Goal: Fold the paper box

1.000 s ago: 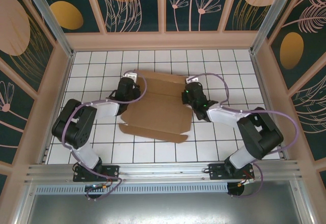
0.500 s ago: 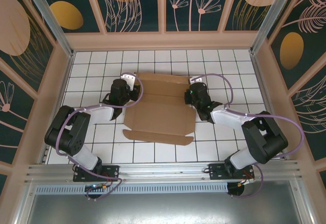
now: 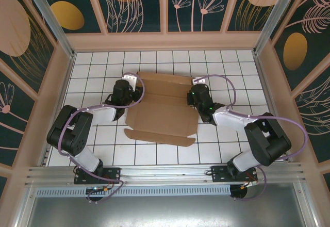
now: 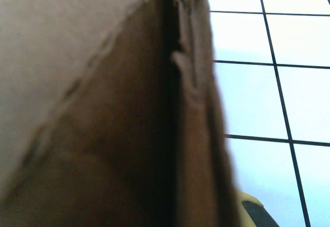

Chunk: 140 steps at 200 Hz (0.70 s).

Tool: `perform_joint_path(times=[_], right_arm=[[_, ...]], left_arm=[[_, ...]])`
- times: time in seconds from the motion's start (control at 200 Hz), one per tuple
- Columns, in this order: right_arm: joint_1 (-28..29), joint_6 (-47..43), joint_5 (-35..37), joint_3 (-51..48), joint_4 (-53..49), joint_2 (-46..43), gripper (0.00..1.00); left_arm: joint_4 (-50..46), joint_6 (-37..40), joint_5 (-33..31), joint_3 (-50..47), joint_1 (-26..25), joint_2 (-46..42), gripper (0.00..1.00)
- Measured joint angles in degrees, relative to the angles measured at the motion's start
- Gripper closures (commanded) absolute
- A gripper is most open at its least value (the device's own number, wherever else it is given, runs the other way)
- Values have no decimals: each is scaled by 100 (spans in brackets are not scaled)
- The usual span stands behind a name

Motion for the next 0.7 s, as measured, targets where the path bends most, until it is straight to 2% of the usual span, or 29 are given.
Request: perform_joint_path(times=[0.075,0.2,0.425,0.701], right_arm=[[13,0,0,15,2,20,100],[44,22,39,31,7,52,100],[297,111,393,205,-94,122,100],[796,330,1307,579,-457,321,100]], left_arm=[[7,-52,-57,0,0,0,79],[13,-94,-188,-13,9,0,100],[31,-109,-540,-17,-15,28,100],[-70,-372,-1617,249,-289,284,100]])
